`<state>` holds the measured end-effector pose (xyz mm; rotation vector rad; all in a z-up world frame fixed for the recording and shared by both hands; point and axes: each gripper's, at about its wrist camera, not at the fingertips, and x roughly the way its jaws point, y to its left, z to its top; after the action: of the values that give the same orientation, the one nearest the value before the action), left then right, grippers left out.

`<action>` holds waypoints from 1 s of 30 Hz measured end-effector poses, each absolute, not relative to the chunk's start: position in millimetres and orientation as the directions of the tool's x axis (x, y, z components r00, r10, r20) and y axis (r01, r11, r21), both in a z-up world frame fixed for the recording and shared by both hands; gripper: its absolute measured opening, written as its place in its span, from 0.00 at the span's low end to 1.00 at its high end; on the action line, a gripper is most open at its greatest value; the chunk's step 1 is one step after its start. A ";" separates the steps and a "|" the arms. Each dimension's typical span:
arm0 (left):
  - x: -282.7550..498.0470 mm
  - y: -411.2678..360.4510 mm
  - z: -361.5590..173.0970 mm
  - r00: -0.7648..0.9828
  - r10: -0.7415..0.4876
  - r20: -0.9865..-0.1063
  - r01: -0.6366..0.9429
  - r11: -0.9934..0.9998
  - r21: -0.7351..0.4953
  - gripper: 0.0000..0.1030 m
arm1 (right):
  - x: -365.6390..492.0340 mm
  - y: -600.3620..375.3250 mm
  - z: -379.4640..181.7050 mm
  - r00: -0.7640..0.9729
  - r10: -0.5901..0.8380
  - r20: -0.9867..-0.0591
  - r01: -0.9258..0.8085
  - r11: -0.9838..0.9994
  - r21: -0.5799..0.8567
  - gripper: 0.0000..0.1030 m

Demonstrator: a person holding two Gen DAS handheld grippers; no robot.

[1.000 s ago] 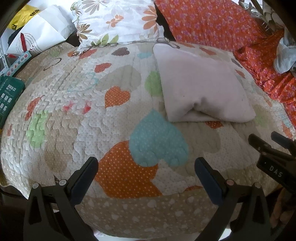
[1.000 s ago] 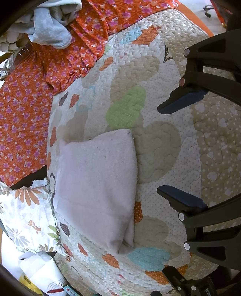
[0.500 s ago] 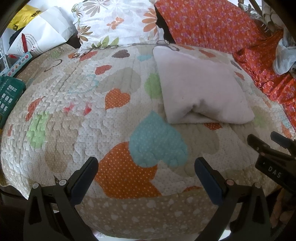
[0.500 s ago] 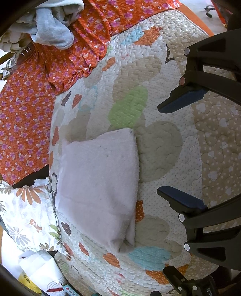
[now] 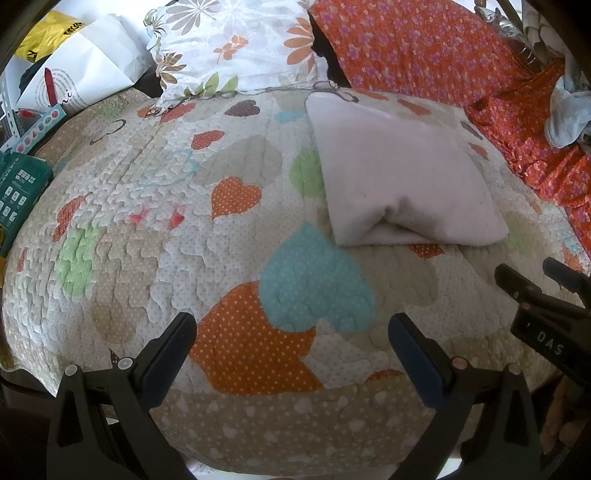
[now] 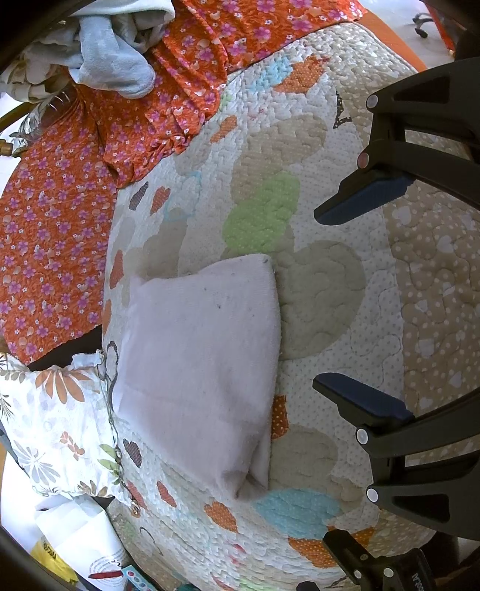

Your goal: Fold small clothes

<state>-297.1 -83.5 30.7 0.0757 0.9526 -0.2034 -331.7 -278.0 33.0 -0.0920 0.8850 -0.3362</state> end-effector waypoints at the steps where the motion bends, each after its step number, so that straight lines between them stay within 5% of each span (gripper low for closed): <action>1: -297.2 -83.5 30.7 0.563 -0.139 -0.815 0.205 0.979 -0.025 1.00 | -331.8 -277.3 32.8 0.585 -0.326 -0.743 0.250 0.943 -0.218 0.84; 30: -297.6 -81.1 28.4 0.559 -0.137 -0.818 0.204 0.979 -0.024 1.00 | -331.3 -271.9 31.4 0.584 -0.322 -0.746 0.246 0.945 -0.215 0.85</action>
<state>-297.6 -81.1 28.4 0.0757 0.9569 -0.2008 -331.3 -271.9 31.4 -0.0924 0.8881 -0.3314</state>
